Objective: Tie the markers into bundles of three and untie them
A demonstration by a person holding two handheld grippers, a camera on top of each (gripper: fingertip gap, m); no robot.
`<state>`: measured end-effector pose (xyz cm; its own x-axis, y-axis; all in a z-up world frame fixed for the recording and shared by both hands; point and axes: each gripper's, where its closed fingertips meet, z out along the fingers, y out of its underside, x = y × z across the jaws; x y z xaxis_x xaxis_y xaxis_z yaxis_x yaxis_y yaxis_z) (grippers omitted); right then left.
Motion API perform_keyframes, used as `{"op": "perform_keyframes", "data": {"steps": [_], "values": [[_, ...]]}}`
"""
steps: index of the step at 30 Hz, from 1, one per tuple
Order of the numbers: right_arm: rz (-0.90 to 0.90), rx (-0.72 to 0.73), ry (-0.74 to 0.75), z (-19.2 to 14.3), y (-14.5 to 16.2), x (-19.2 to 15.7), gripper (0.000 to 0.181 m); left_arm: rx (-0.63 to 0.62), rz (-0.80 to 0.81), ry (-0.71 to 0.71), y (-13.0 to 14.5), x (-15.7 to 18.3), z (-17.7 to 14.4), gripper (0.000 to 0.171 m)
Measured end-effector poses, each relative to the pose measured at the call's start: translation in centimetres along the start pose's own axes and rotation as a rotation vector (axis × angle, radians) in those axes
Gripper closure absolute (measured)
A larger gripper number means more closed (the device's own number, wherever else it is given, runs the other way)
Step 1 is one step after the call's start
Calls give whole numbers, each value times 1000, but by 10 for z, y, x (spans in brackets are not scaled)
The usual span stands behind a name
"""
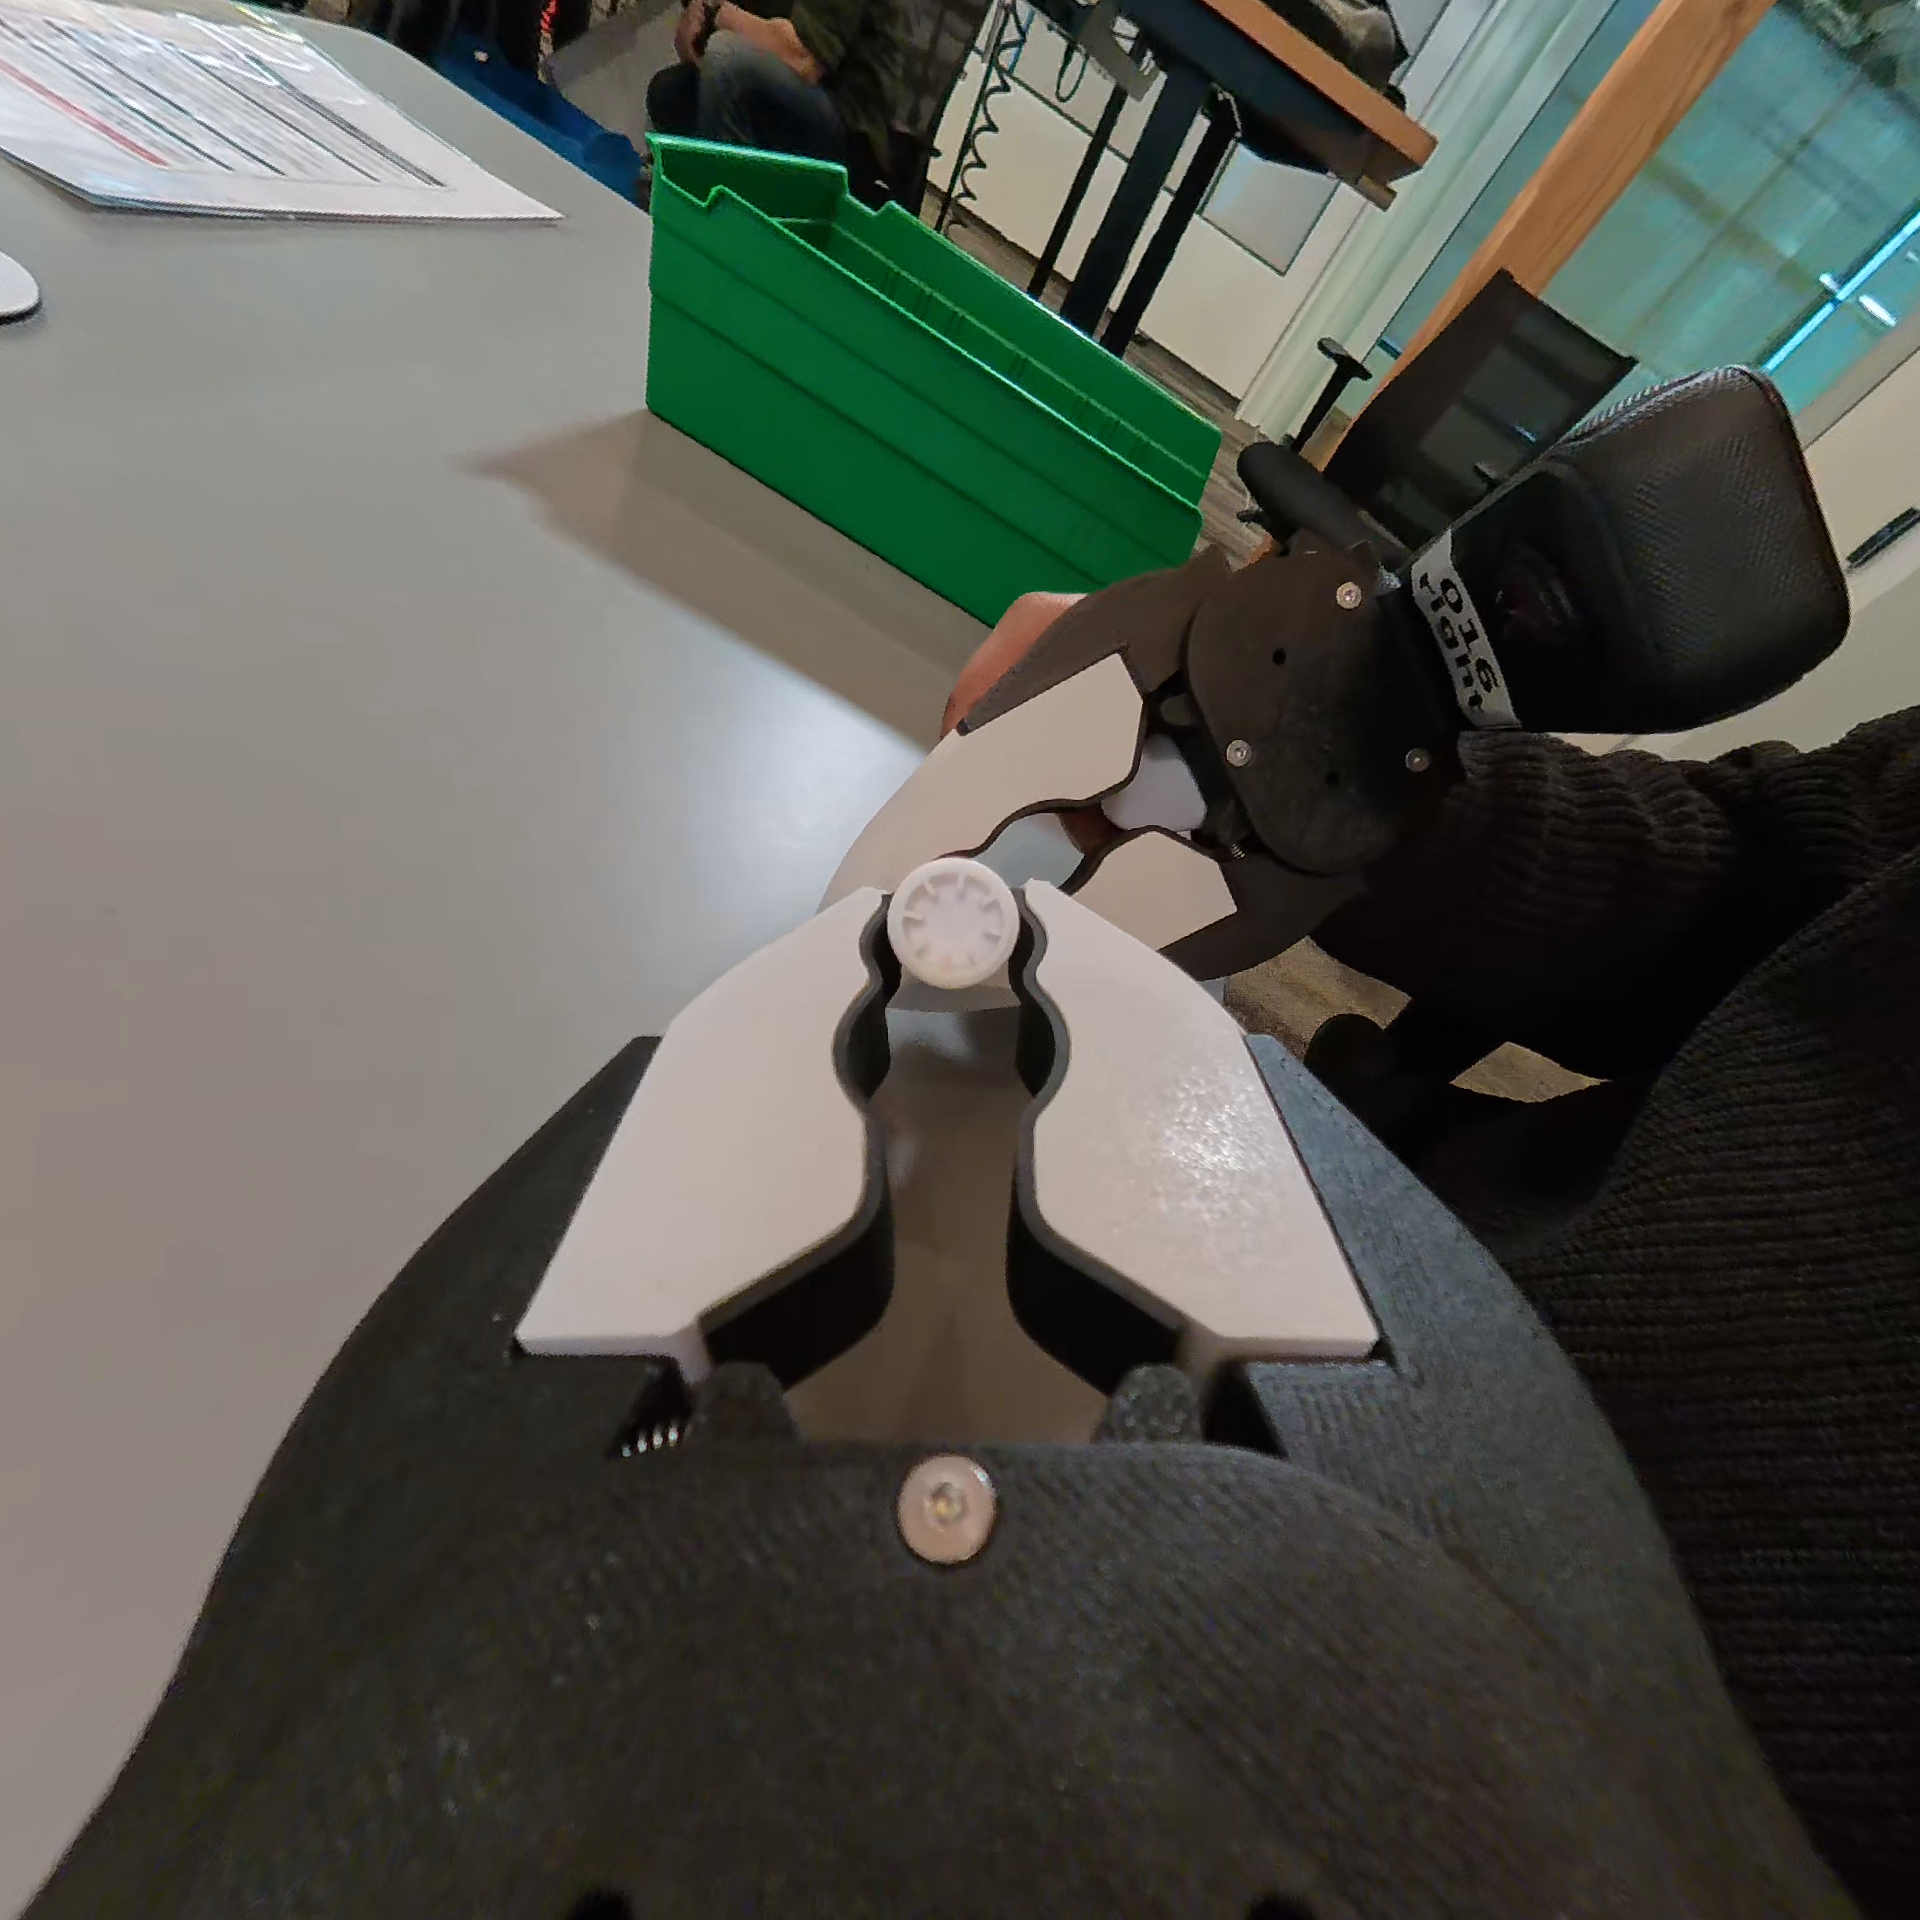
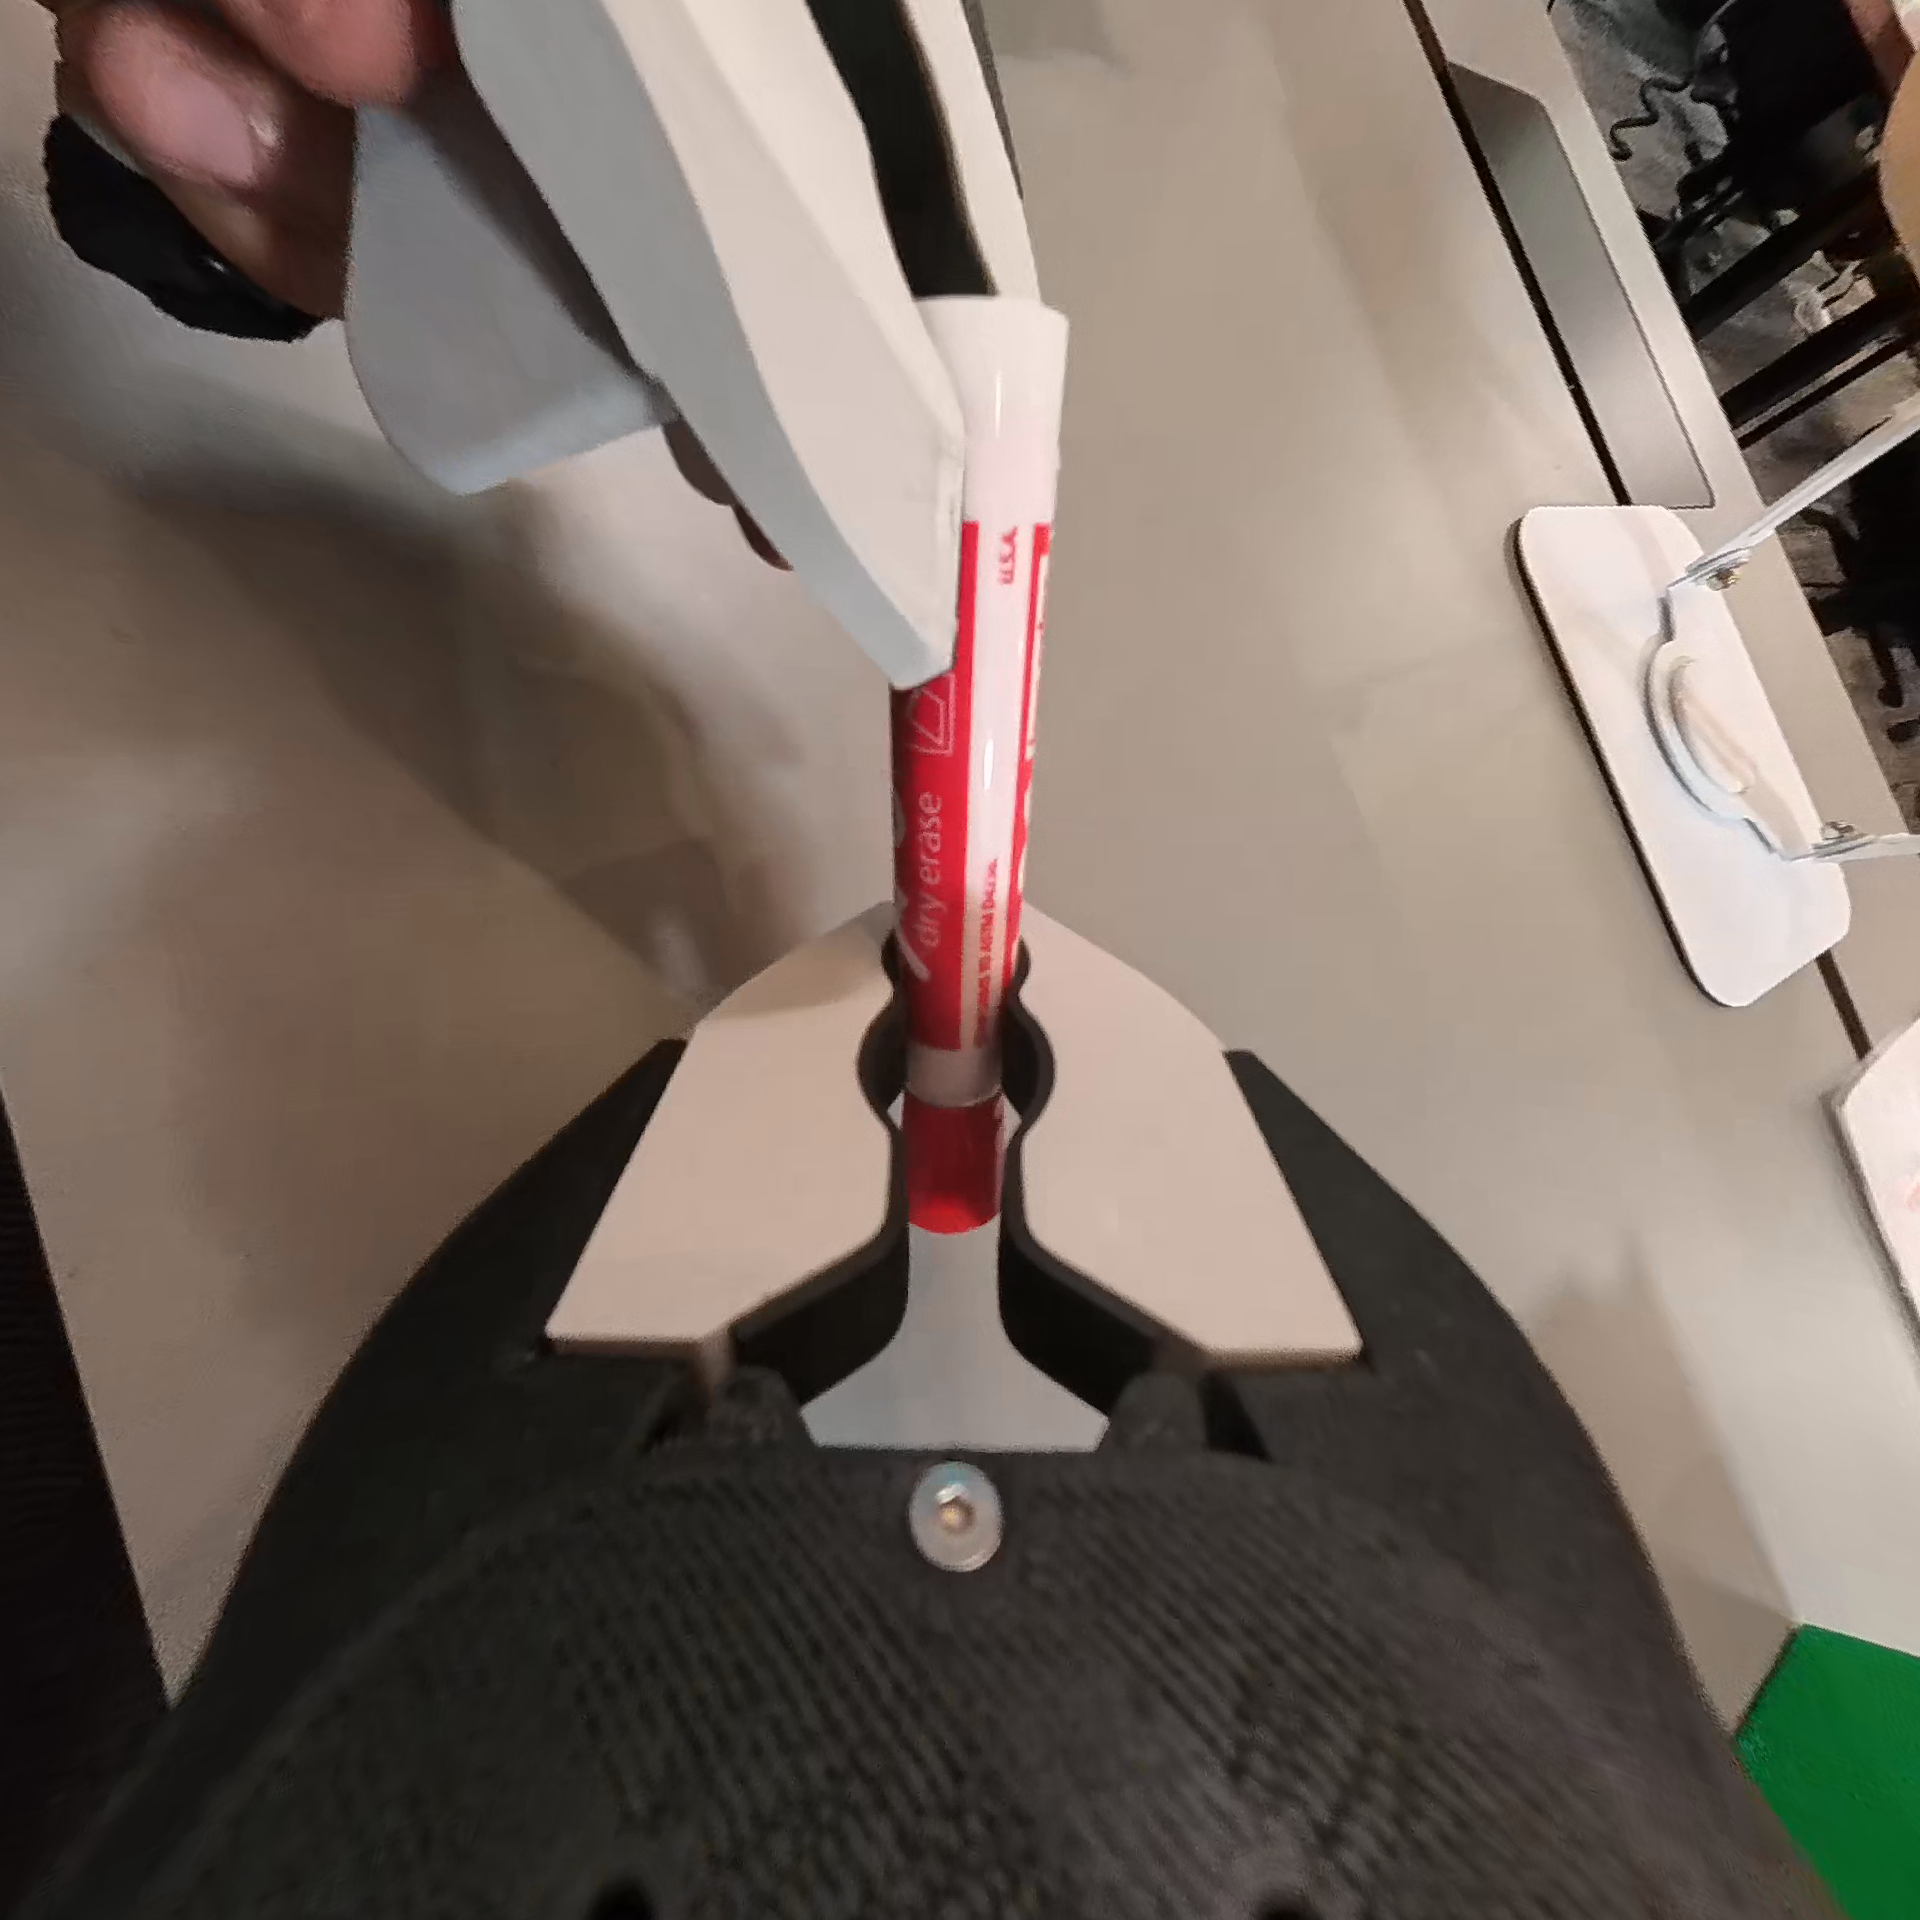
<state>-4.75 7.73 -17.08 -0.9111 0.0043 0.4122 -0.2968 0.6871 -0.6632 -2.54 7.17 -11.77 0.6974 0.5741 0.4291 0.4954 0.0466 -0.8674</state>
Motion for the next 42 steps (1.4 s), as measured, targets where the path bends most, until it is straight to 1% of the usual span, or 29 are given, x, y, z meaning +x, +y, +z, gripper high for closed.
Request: {"op": "perform_keyframes", "data": {"steps": [5,7,9,12,16,22,26,30,34,39,42], "values": [[2,-18,-16,-1,-1,1,167,42,-11,-4,-3,-1,-1,149],[6,-33,-8,-2,0,5,167,56,-12,-25,-4,-4,-2,132],[44,-41,-30,-3,1,6,167,55,-7,-35,-3,-5,-2,122],[156,-50,-107,-3,3,3,167,35,-9,-51,1,-9,-1,116],[250,-77,-182,-2,10,1,167,23,2,-71,4,-13,0,115],[215,-79,-207,-2,9,-5,167,42,24,-73,0,-13,-2,116],[199,-59,-192,-1,8,-6,168,74,37,-52,-5,-8,-4,117],[199,-28,-172,-4,1,-5,168,79,63,-50,-6,-6,-4,124],[162,-32,-96,-3,2,2,168,68,67,-45,-4,-5,-3,124],[165,-46,-104,-1,5,2,167,64,76,-51,-3,-5,-2,124],[163,-47,-112,-1,6,1,167,83,78,-52,-7,-5,-4,128]]}}
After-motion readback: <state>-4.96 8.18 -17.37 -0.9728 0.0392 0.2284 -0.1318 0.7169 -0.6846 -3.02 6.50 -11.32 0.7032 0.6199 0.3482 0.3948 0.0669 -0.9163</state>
